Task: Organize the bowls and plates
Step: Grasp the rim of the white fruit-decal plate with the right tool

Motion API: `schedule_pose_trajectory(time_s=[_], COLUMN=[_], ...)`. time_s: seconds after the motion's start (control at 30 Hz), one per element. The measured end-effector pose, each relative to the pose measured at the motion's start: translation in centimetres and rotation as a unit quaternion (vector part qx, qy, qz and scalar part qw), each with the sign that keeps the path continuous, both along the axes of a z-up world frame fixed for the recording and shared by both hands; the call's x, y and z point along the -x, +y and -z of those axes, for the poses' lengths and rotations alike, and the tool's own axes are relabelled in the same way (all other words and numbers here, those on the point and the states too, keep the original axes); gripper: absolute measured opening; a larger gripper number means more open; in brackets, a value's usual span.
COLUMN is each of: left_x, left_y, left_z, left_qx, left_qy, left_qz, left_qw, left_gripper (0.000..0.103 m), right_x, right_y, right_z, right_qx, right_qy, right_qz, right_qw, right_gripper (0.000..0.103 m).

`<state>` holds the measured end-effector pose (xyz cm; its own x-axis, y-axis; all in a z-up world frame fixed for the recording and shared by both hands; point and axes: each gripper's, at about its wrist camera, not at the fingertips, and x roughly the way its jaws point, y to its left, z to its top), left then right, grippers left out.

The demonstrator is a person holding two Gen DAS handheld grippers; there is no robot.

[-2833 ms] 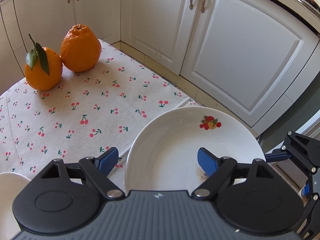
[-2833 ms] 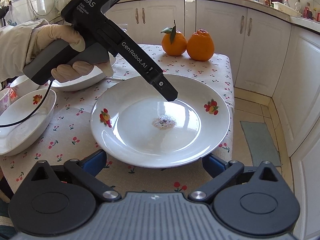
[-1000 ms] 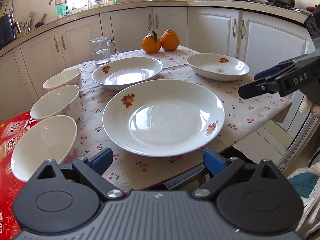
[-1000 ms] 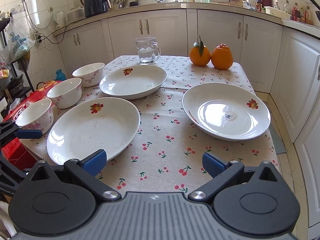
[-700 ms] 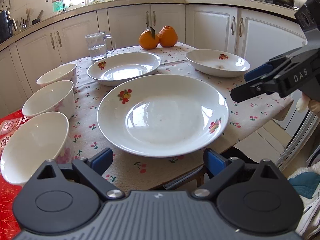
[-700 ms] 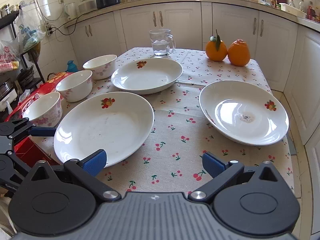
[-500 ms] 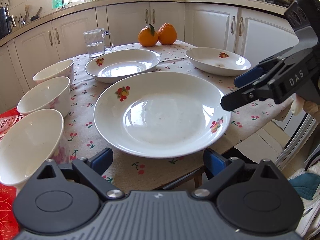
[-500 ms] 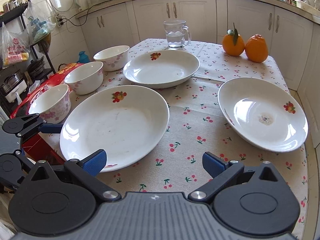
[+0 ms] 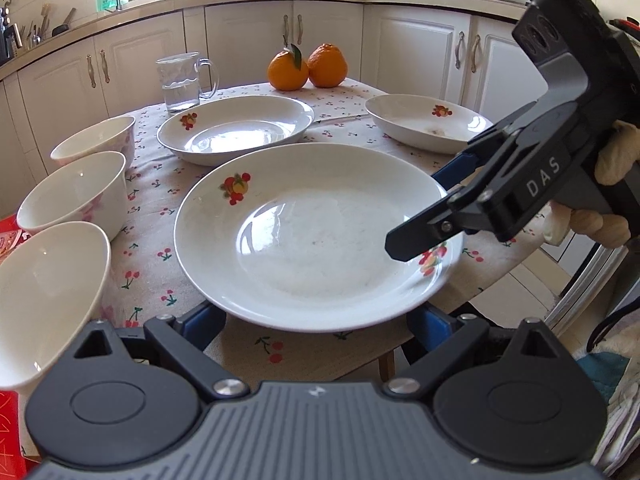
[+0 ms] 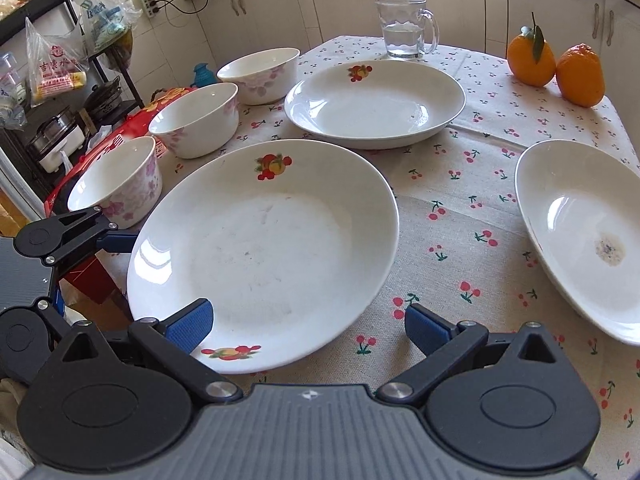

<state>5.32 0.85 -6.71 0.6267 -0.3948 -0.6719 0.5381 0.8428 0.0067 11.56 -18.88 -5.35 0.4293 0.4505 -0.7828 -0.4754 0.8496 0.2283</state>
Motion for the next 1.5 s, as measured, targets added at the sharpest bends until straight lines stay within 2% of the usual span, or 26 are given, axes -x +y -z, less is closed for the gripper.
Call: schedule_pose_trajectory(time_s=[0.27, 0.6, 0.87, 1.17, 1.5], left_x=[-0.2, -0.6, -0.9, -0.9, -0.9], left_y=[0.0, -0.1, 0.0, 0.2, 0.2], left_z=[0.1, 0.1, 0.1, 0.0, -0.1], left_qx=[0.002, 0.002, 0.005, 0.008, 0.003], left_qy=[0.005, 0.011, 0.015, 0.014, 0.016], left_qz=[0.003, 0.003, 0.004, 0.002, 0.006], left_qw=[1.0, 0.9999, 0.9999, 0.9999, 0.9998], left_gripper=[0.097, 0.096, 0.094, 0.088, 0.087], right_x=[-2.3, -6.8, -9.2, -10.3, -10.6], right_y=[1.0, 1.8, 2.2, 3.0, 2.9], right_z=[-0.4, -0.2, -0.3, -0.4, -0.4], right_qx=[0.001, 0.013, 0.003, 0.01, 0.006], right_qy=[0.003, 0.02, 0.053, 0.06, 0.067], right_qz=[-0.031, -0.078, -0.108, -0.141, -0.152], right_qw=[1.0, 0.997, 0.993, 0.988, 0.986], right_gripper=[0.103, 0.085, 0.085, 0.085, 0.087])
